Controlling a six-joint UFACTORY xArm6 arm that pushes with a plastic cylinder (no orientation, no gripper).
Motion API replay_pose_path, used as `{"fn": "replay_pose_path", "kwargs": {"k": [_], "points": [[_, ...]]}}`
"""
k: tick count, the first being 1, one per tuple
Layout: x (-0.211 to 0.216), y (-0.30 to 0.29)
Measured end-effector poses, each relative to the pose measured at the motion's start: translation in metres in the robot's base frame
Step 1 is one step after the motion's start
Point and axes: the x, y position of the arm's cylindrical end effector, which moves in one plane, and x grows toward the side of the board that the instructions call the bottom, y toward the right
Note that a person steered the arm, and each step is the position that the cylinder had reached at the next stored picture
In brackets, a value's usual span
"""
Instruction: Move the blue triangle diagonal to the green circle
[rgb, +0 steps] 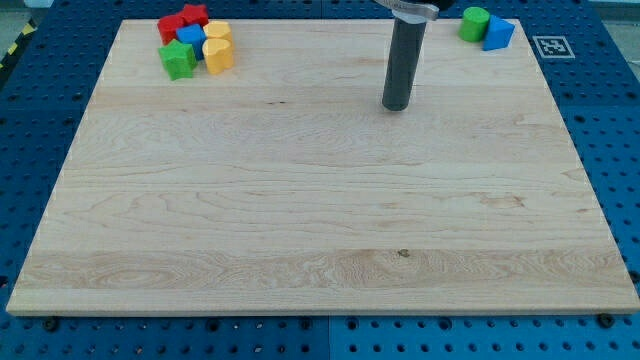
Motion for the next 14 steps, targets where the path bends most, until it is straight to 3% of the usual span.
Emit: {"fn": "replay_pose_path", "kwargs": {"k": [2, 4, 5, 6, 8, 9, 10, 11, 14], "points": [[-0.003, 0.000], [-0.108, -0.006], [-0.118, -0.006], [-0.068, 0.019], [-0.056, 0.221], [-0.089, 0.244], [-0.148, 0.204], [-0.163, 0.185], [-0.134, 0.151]]}}
